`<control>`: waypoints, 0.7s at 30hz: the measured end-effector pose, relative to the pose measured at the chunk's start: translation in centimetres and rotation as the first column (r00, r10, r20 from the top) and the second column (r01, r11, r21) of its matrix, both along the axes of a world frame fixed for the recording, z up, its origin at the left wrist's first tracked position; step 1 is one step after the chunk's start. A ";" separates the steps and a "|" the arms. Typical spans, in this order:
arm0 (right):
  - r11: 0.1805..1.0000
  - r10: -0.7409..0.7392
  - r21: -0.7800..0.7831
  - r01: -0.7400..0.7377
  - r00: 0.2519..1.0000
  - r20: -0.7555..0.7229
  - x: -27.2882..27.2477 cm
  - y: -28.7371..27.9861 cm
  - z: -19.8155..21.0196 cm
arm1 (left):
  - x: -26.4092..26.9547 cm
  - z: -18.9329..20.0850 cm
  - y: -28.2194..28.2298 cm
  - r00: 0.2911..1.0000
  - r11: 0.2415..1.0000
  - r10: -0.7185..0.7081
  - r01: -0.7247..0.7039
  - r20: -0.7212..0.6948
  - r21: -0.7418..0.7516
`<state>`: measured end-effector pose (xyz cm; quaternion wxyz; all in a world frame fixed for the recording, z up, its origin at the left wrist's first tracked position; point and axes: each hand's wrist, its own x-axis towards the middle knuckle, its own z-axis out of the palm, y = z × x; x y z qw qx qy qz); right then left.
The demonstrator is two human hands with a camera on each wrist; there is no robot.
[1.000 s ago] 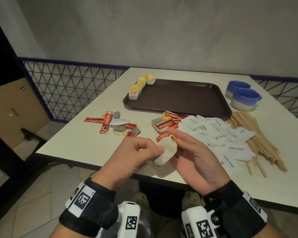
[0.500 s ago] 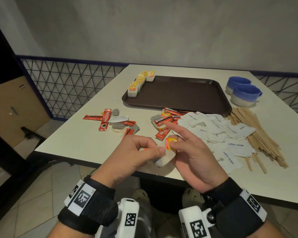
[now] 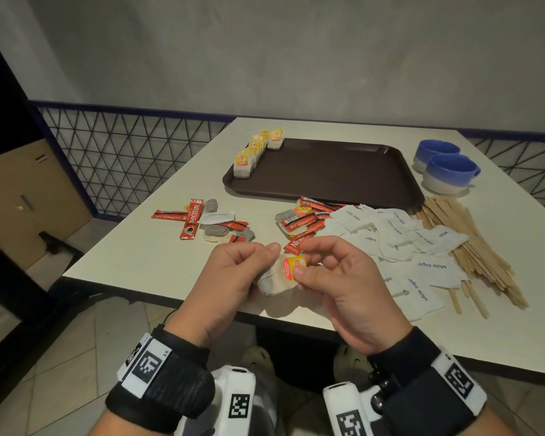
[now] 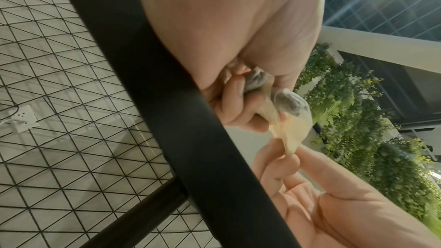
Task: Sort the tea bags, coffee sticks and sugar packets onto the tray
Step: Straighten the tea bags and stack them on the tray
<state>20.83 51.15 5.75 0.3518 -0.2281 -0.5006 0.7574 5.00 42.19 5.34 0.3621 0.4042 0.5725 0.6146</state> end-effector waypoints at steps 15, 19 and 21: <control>1.000 -0.002 -0.017 0.002 1.000 -0.006 0.0 -0.4 0.6 | 0.7 0.4 -0.1 0.996 0.996 0.086 -0.085 -0.021 0.024; 0.997 -0.051 -0.069 0.047 0.997 -0.058 0.2 -0.2 0.7 | 0.6 0.3 0.0 0.979 0.974 0.199 -0.203 0.049 0.103; 0.996 -0.072 -0.053 0.070 0.997 -0.033 0.1 -0.1 0.6 | 0.4 0.1 -0.1 0.971 0.962 0.220 -0.232 0.099 0.141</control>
